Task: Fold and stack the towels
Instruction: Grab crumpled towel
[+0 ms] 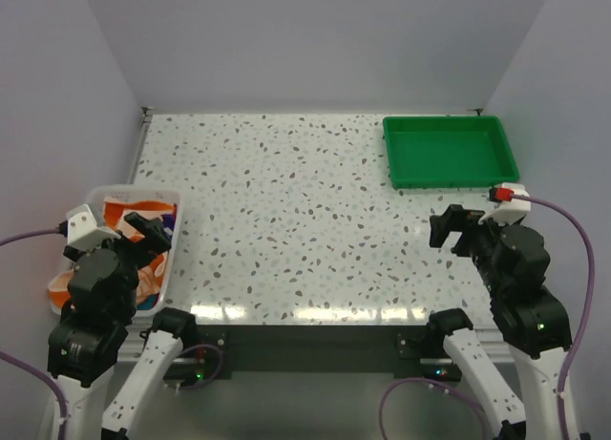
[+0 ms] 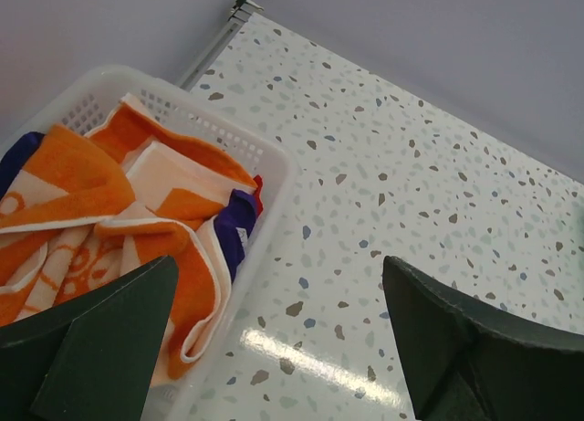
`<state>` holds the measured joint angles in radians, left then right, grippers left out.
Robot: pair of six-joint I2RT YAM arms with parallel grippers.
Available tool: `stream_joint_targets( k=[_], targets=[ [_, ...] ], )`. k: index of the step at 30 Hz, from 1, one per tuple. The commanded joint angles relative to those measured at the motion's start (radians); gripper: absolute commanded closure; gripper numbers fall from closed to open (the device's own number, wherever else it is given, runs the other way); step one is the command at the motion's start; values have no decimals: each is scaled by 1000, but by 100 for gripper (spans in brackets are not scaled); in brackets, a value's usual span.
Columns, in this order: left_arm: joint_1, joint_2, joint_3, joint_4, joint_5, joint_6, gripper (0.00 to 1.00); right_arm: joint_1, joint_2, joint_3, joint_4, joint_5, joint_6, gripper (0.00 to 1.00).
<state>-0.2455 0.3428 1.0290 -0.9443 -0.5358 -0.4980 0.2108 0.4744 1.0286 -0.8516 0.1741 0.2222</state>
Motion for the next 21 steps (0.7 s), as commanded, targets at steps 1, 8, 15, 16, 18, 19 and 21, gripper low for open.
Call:
stream_joint_targets(
  k=[1,8,15,16,18,19,21],
  targets=[
    [-5,25,-4,25,-1,-30,0,18,0,1,42,22,-30,1],
    [-5,158,-3,44,14,-100,0,42,27,-5,74,-19,-40,1],
    [-5,369,28,-33,-29,-264,0,123,36,-50,89,-18,-53,1],
    [-5,389,25,-39,-33,-281,0,134,38,-55,91,-21,-53,1],
    [-5,427,-9,-31,-68,-323,0,169,40,-74,103,-50,-57,1],
    [-5,438,-23,-24,-82,-332,0,182,40,-82,109,-64,-60,1],
    [0,484,-41,-22,-150,-378,1,225,38,-104,123,-84,-73,1]
  ],
)
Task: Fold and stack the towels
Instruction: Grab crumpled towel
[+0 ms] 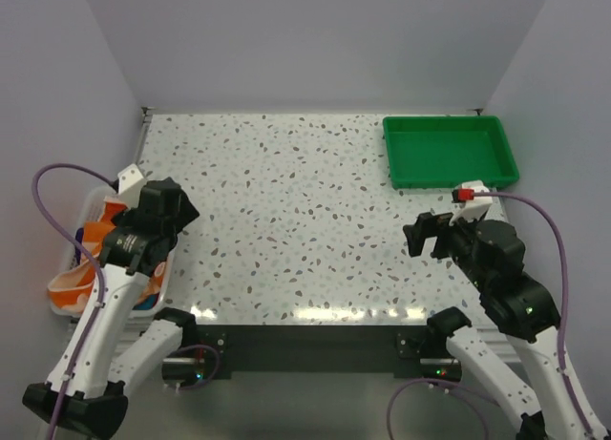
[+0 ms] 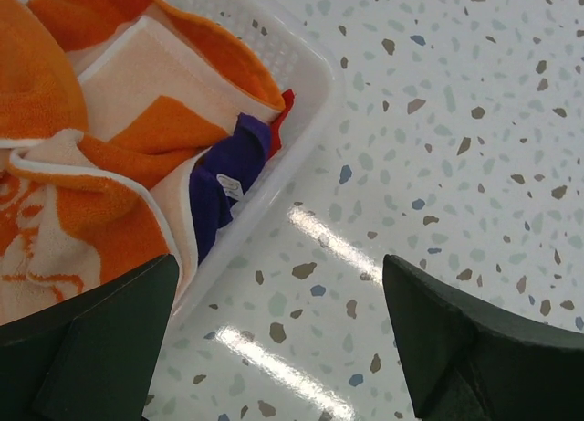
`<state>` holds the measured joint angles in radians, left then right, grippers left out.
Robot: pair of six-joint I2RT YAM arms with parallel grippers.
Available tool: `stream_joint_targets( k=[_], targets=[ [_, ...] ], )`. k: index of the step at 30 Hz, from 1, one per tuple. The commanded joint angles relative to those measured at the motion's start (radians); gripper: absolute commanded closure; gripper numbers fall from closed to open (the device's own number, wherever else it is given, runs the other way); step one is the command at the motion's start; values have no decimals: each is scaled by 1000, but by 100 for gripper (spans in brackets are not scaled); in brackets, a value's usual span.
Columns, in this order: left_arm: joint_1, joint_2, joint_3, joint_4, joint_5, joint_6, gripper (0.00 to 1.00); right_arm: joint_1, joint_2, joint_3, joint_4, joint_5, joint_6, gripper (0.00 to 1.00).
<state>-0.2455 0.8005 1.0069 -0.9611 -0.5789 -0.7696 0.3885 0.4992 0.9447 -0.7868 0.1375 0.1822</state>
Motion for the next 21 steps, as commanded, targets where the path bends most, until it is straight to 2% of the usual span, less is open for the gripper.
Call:
stream_joint_targets(
  k=[1,4,5,6,10,14,17,20,21],
  targets=[
    [6,49,-19,-10,-128,-115,2,62,13,-23,63,-47,-35,1],
    [115,141,-5,-1,-154,-91,2,124,13,-32,64,-27,-44,1],
    [202,173,-4,15,-130,-68,2,139,12,-34,60,-16,-50,1],
    [231,187,1,27,-121,-59,2,170,10,-35,57,-6,-55,1],
    [271,224,-11,32,-185,-82,3,234,1,-49,57,43,-63,1],
    [310,279,-50,59,-177,-86,4,283,-14,-69,67,83,-70,1],
    [321,319,-82,68,-196,-106,10,319,-27,-78,67,106,-75,1],
    [324,342,-88,59,-208,-120,19,334,-37,-78,61,123,-79,1],
    [324,344,-90,56,-214,-123,30,339,-39,-80,61,131,-84,1]
  ],
)
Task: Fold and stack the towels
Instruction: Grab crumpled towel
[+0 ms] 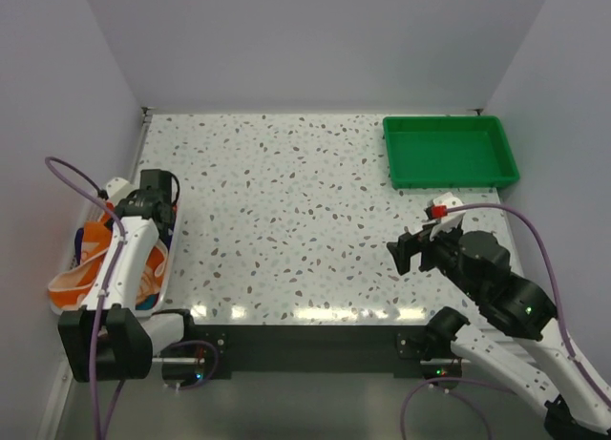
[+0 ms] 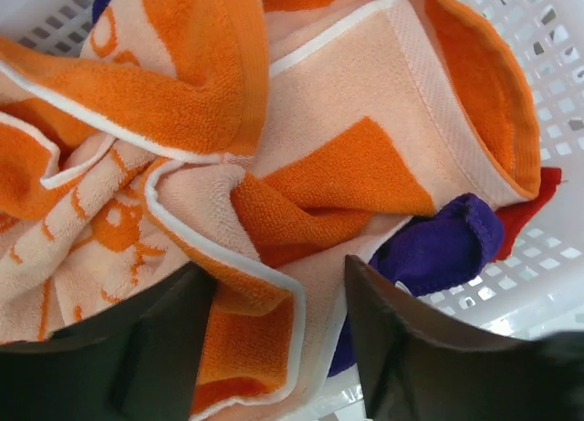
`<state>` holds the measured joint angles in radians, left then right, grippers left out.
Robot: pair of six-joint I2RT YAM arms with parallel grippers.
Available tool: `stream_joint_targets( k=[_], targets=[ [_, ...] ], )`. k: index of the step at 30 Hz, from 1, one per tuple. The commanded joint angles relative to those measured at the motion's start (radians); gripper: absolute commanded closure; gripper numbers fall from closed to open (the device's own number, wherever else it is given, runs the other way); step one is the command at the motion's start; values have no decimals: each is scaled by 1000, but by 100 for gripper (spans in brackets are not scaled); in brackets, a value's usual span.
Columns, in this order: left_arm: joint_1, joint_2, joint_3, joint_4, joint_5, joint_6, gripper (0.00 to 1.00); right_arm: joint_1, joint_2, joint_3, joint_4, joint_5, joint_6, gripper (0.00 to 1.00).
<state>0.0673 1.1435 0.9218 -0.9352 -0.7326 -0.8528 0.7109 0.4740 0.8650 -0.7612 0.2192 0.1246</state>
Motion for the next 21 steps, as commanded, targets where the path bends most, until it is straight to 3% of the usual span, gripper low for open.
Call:
stream_joint_targets(
  k=[1,2,3,5,6,7,15,21],
  targets=[
    [12,-4,-3,29,-68,-43,38,19,-15,-1,36,52,-26,1],
    [14,-8,-3,29,-86,-43,45,22,-18,-4,37,57,-26,1],
    [12,-11,3,26,-96,-42,63,25,-20,-4,37,58,-28,1],
    [12,-11,32,1,-125,-42,79,28,-20,-4,37,57,-26,1],
    [12,-11,44,-11,-139,-40,95,30,-20,-4,36,55,-28,1],
    [14,-10,60,-20,-152,-34,100,30,-18,-4,36,55,-28,1],
    [-15,-13,300,-1,-211,176,100,29,0,-3,33,66,-28,1],
    [-266,91,615,59,-156,297,100,30,35,15,31,85,-29,1]
  ],
)
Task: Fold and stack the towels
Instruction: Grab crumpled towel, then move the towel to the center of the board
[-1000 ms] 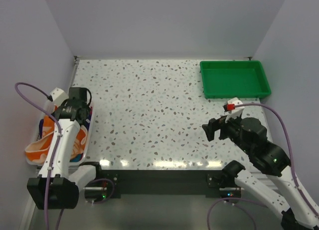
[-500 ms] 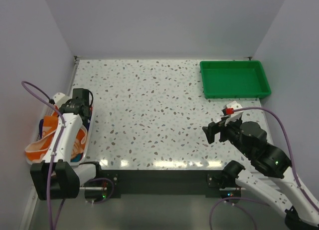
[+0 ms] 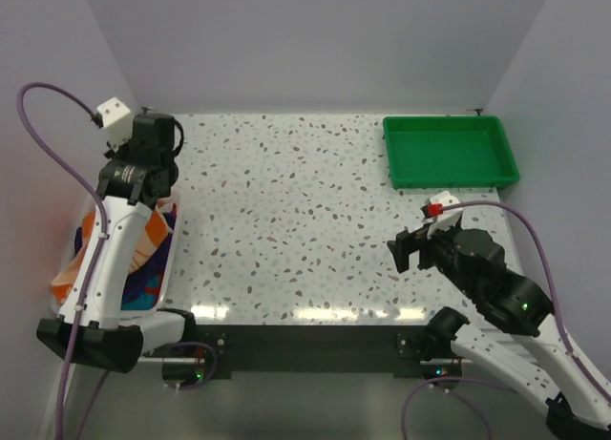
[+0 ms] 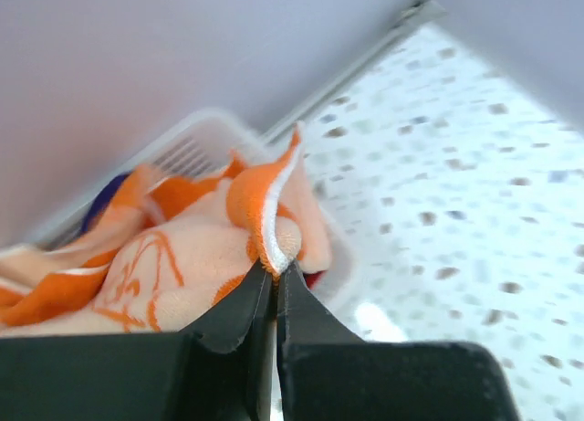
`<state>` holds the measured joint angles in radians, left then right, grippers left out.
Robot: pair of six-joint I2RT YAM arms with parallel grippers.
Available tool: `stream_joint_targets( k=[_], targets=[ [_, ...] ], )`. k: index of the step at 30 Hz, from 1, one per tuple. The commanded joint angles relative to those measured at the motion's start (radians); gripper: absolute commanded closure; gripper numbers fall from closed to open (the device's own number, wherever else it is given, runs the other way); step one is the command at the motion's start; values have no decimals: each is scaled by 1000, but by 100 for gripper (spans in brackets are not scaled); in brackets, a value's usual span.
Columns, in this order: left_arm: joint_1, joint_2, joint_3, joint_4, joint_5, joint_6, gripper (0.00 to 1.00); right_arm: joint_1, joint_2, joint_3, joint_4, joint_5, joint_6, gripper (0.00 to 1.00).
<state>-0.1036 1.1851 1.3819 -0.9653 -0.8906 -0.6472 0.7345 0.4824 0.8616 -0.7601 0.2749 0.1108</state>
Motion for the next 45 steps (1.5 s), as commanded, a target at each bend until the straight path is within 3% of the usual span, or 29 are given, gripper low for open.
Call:
stream_joint_targets(
  k=[1,7,8,11,15,21,24,27,30,33,35,38,39,40,43,45],
  targets=[
    [-154,100,201,94,22,95,100,5,41,30,25,30,-14,1],
    [-376,312,566,278,166,285,100,5,81,71,4,76,-11,1],
    [-399,344,695,290,185,306,100,6,91,76,2,83,-13,1],
    [-497,447,897,378,245,405,100,5,104,86,8,99,-2,1],
    [-643,440,904,560,266,515,100,5,120,99,25,132,12,1],
    [-694,279,616,704,318,489,100,6,137,132,28,173,17,1],
    [-696,182,361,764,418,434,100,5,133,134,27,188,21,1],
    [-712,110,17,807,624,361,100,5,131,137,13,221,47,1],
    [-772,84,-207,829,779,307,99,5,114,125,25,231,75,1],
    [-890,39,-385,859,820,282,90,6,120,120,31,264,107,1],
    [-955,-19,-472,893,835,255,74,5,159,123,30,276,121,1],
    [-967,-96,-592,893,852,193,54,5,251,120,31,308,159,1],
    [-967,-117,-625,861,802,166,48,5,278,120,31,313,168,2],
    [-967,-137,-636,846,780,147,31,3,306,119,33,328,176,2],
    [-964,-205,-661,821,670,92,14,-12,436,113,47,328,223,9],
    [-950,-220,-653,797,580,51,12,-55,525,103,56,290,263,17]
  ],
)
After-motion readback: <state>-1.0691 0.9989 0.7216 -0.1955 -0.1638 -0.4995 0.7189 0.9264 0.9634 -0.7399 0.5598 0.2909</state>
